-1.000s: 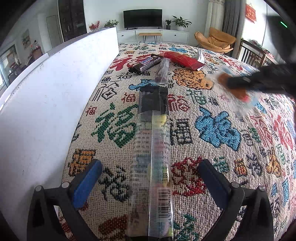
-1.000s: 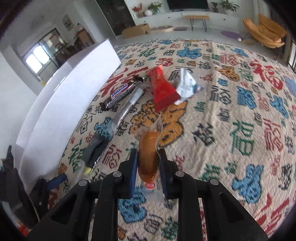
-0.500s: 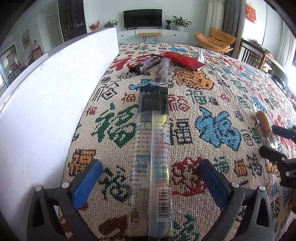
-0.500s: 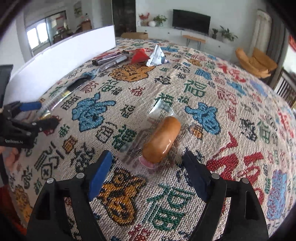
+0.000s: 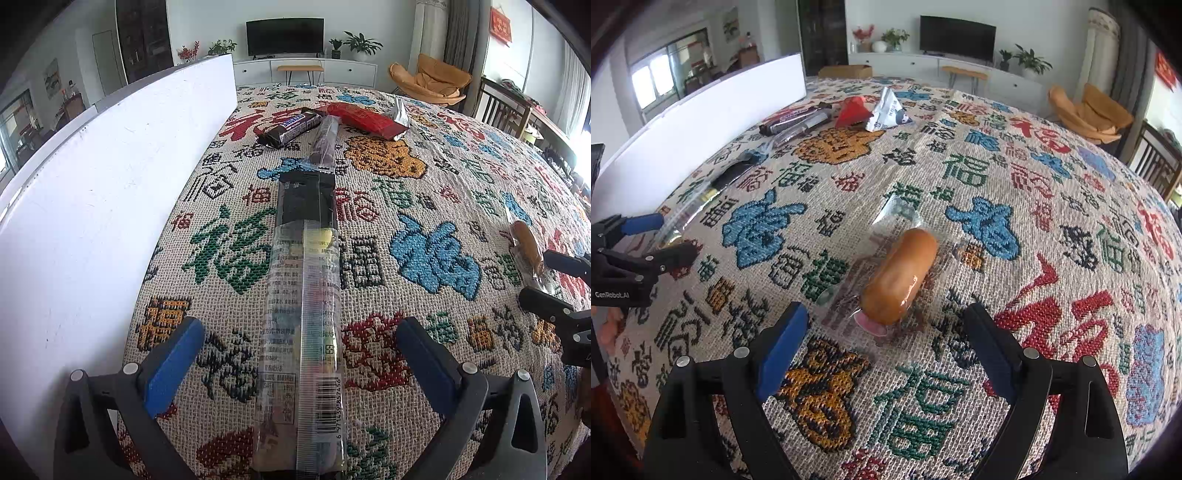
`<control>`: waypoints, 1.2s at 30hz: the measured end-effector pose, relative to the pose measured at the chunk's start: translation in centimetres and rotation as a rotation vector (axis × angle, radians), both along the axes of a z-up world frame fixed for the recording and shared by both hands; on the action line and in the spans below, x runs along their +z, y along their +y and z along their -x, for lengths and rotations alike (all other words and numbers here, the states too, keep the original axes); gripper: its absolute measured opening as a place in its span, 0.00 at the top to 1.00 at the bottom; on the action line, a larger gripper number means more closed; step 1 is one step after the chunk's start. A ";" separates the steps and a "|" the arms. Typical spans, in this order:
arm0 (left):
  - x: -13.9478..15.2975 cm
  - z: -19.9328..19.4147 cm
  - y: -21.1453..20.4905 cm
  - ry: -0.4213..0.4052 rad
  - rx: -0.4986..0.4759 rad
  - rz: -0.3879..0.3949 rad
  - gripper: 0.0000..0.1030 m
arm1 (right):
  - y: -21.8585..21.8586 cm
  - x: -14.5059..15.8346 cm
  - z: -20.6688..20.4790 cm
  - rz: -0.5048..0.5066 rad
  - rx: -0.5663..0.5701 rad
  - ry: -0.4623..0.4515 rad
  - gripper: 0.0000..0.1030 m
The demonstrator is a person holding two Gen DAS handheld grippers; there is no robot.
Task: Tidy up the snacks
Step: 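Close the right tool on the orange sausage while the left tool holds the tube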
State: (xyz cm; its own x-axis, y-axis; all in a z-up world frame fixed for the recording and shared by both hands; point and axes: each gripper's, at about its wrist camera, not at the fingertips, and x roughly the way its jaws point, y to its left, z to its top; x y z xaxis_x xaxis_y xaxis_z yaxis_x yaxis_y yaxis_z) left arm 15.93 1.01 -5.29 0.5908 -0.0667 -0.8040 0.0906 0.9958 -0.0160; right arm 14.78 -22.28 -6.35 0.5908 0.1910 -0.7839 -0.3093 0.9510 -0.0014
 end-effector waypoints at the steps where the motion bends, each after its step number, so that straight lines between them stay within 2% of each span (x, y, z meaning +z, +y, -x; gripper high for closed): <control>1: 0.0 0.0 0.0 0.000 0.000 0.000 0.00 | -0.1 0.0 0.0 0.000 0.000 0.000 0.13; 29: 0.0 0.1 0.1 -0.001 0.000 0.005 0.00 | 0.0 -0.1 0.0 -0.004 -0.006 0.001 0.13; 31: 0.1 0.0 0.1 0.010 -0.018 0.006 0.00 | -0.1 0.0 -0.3 -0.015 -0.039 0.018 0.13; 33: 0.2 -0.2 0.1 0.038 -0.044 0.007 0.00 | 0.6 0.2 -1.6 0.007 -0.079 0.087 0.12; 34: 0.3 -0.3 0.1 0.044 -0.053 0.006 0.03 | 1.0 0.3 -2.5 0.013 -0.103 0.133 0.12; 36: 0.9 0.0 0.3 0.014 -0.061 0.009 0.32 | 1.2 0.5 -3.9 0.006 -0.154 0.190 0.16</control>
State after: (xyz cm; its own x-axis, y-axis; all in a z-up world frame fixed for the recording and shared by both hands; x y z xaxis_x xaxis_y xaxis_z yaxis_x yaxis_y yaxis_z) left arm 15.89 1.30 -4.42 0.5741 -0.1092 -0.8115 0.1505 0.9882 -0.0265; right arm 18.66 -21.05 -5.84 0.4545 0.1047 -0.8846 -0.1554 0.9872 0.0369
